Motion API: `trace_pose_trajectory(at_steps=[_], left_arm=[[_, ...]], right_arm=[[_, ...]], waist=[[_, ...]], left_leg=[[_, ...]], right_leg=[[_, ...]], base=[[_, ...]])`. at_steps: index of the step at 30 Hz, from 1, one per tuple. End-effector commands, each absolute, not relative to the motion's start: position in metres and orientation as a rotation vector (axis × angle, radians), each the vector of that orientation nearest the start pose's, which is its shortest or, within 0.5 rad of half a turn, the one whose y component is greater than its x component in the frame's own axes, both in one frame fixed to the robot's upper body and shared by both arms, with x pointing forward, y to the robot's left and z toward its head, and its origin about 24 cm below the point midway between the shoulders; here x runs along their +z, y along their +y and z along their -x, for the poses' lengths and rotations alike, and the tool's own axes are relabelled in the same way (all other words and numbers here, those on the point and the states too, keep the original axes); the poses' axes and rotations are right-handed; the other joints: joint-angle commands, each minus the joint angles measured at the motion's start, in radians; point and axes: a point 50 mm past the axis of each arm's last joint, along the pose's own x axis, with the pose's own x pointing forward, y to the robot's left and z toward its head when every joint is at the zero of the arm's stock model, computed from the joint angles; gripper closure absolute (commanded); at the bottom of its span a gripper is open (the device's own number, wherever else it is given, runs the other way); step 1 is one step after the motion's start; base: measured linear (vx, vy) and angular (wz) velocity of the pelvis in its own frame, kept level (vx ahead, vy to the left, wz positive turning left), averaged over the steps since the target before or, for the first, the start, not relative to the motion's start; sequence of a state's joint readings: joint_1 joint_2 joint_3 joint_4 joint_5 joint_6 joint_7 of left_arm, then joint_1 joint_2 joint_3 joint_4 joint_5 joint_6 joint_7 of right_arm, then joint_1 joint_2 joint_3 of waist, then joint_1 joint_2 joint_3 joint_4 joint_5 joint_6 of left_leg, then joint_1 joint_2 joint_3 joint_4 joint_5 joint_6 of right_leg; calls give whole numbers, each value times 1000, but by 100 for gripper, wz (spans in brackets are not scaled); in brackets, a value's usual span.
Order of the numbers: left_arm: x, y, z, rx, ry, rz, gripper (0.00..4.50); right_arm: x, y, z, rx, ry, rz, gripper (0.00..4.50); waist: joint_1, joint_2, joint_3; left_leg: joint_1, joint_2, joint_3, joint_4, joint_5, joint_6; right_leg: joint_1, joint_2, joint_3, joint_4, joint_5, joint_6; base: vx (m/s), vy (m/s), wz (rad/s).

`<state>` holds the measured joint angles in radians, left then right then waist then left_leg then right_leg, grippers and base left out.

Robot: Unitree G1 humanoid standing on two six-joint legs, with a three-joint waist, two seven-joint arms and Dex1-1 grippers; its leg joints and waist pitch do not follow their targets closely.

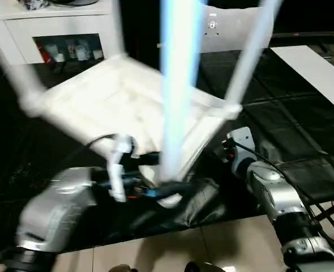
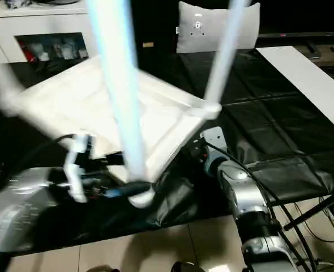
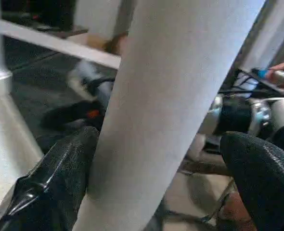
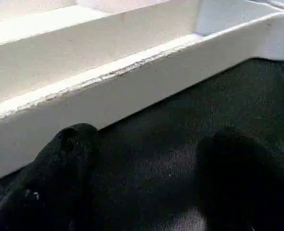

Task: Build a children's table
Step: Rotate table base

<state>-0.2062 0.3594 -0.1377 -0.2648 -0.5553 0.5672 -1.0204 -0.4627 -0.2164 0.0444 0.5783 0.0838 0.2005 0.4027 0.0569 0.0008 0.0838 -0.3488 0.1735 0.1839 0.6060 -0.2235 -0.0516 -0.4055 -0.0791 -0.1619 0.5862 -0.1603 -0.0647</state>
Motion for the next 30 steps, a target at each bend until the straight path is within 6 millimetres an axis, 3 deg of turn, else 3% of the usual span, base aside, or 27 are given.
trace_pose_trajectory(at_steps=[1,6,8,9,10,14,18,24,26,28,30], left_arm=[[119,88,-235,-1463,81,188,0],[119,79,-245,-1420,56,159,0],[122,69,-250,-1420,23,167,0],[124,64,-249,-1439,13,178,0],[126,59,-247,-1464,7,192,0],[129,43,-244,-1506,-14,213,0],[131,33,-246,-1509,-36,215,0],[132,26,-248,-1498,-65,208,0],[131,26,-257,-1424,-74,186,0],[128,34,-279,-1236,-74,118,0],[127,43,-291,-1154,-77,82,0]], right_arm=[[41,-138,-337,508,263,102,5],[41,-134,-339,522,251,108,5],[44,-122,-336,614,224,84,5],[44,-117,-334,648,215,77,5],[43,-111,-333,680,213,68,5],[41,-95,-330,738,211,69,5],[41,-91,-335,722,210,79,5],[39,-99,-338,675,220,100,5],[38,-107,-339,635,222,114,5],[36,-124,-343,546,234,121,5],[34,-137,-343,494,246,126,5]], waist=[[11,-6,-80],[12,-9,-79],[14,-8,-79],[15,0,-81],[14,-2,-81],[11,-3,-86],[9,-2,-85],[12,-3,-89],[13,-3,-89],[17,-5,-85],[19,-4,-85]], left_leg=[[-10,61,-26,-64,-20,77],[-8,58,-26,-63,-48,68],[-6,58,-26,-63,-60,70],[-7,60,-28,-62,-57,68],[-7,61,-27,-63,-57,69],[-10,63,-30,-60,-38,76],[-8,60,-28,-59,-44,77],[-10,65,-30,-58,-27,85],[-8,65,-29,-58,-26,87],[-6,61,-27,-59,-45,84],[-2,58,-27,-59,-69,75]], right_leg=[[77,-97,88,-63,-270,-123],[77,-93,85,-73,-324,-83],[75,-92,84,-79,-347,-70],[76,-93,83,-76,-343,-69],[75,-92,83,-79,-343,-66],[77,-93,83,-68,-276,-99],[77,-92,82,-72,-291,-106],[79,-94,84,-64,-247,-121],[78,-94,84,-64,-242,-125],[76,-91,81,-75,-286,-100],[77,-90,78,-82,-339,-66]], base=[[0,0,0],[0,0,0],[0,0,0],[0,0,0],[0,0,0],[0,0,0],[0,0,0],[0,0,0],[0,0,0],[0,0,0],[0,0,0]])
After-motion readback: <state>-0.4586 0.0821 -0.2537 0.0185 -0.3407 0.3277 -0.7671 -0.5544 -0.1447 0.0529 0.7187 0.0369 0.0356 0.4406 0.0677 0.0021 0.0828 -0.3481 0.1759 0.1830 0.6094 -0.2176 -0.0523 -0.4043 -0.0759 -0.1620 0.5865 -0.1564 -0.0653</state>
